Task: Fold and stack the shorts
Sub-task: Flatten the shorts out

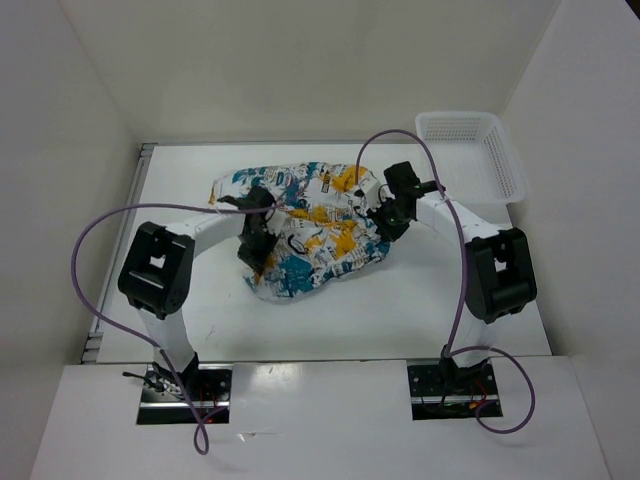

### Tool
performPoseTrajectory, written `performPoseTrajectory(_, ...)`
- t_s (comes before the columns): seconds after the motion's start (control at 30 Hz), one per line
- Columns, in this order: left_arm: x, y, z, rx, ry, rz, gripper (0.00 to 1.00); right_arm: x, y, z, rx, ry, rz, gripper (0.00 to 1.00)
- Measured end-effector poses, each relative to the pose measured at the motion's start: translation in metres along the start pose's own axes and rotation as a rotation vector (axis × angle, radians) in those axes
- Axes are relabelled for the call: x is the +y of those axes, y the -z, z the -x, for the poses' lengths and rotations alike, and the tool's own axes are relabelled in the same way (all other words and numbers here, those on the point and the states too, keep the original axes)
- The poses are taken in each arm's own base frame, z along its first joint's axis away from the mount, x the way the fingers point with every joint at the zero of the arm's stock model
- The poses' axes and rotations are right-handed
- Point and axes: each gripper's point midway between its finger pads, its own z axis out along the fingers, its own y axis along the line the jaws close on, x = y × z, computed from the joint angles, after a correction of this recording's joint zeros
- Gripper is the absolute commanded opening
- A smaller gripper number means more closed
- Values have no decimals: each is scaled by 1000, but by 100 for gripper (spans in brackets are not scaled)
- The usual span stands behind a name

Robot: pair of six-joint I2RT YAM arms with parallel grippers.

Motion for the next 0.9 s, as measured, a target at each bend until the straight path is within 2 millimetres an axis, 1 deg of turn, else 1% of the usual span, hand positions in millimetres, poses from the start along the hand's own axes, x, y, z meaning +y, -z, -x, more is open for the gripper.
performPoseTrajectory(0.07, 22, 12, 18, -23, 55, 27, 0, 3, -1, 2, -6, -3, 12, 0)
performPoseTrajectory(0.1, 40, 24, 32, -61, 93, 55, 0, 4, -1, 3, -10, -4, 18, 0)
performPoseTrajectory(0.13, 60, 40, 49, -114, 129, 88, 0, 6, -1, 5, -13, -2, 22, 0)
performPoseTrajectory(0.2, 100, 83, 93, -271, 180, 184, 3, 14, -2, 10, -28, 10, 43, 0)
performPoseTrajectory(0.23, 114, 104, 113, -353, 190, 227, 11, 19, -3, 14, -39, 17, 57, 0)
performPoseTrajectory(0.27, 122, 126, 132, -429, 190, 266, 18, 24, -4, 18, -51, 25, 72, 0)
performPoseTrajectory(0.3, 122, 142, 147, -486, 179, 292, 26, 29, -5, 22, -59, 37, 80, 0)
performPoseTrajectory(0.33, 117, 154, 160, -532, 160, 307, 32, 34, -5, 24, -63, 48, 90, 0)
performPoseTrajectory(0.37, 106, 162, 172, -567, 136, 312, 42, 38, -6, 26, -66, 54, 99, 0)
performPoseTrajectory(0.4, 91, 163, 181, -589, 101, 303, 51, 43, -7, 27, -67, 57, 110, 0)
performPoseTrajectory(0.43, 73, 160, 187, -597, 65, 286, 58, 45, -7, 28, -69, 58, 116, 0)
performPoseTrajectory(0.47, 54, 153, 191, -591, 28, 264, 67, 47, -8, 29, -69, 55, 121, 0)
performPoseTrajectory(0.53, 21, 131, 193, -565, -40, 223, 74, 47, -10, 29, -68, 44, 123, 0)
performPoseTrajectory(0.6, -1, 105, 186, -510, -86, 189, 79, 47, -12, 28, -63, 35, 122, 0)
performPoseTrajectory(0.63, -6, 96, 183, -485, -96, 178, 81, 46, -12, 28, -63, 33, 121, 0)
performPoseTrajectory(0.67, -7, 89, 180, -466, -99, 171, 88, 46, -12, 28, -62, 31, 118, 0)
performPoseTrajectory(0.73, 1, 87, 179, -459, -84, 175, 88, 45, -13, 29, -62, 28, 113, 0)
performPoseTrajectory(0.77, 7, 91, 180, -463, -69, 182, 89, 45, -13, 28, -62, 28, 112, 0)
performPoseTrajectory(0.8, 14, 96, 181, -473, -56, 189, 93, 45, -13, 28, -61, 28, 110, 0)
performPoseTrajectory(0.9, 31, 122, 191, -517, -20, 213, 94, 43, -15, 27, -55, 29, 104, 0)
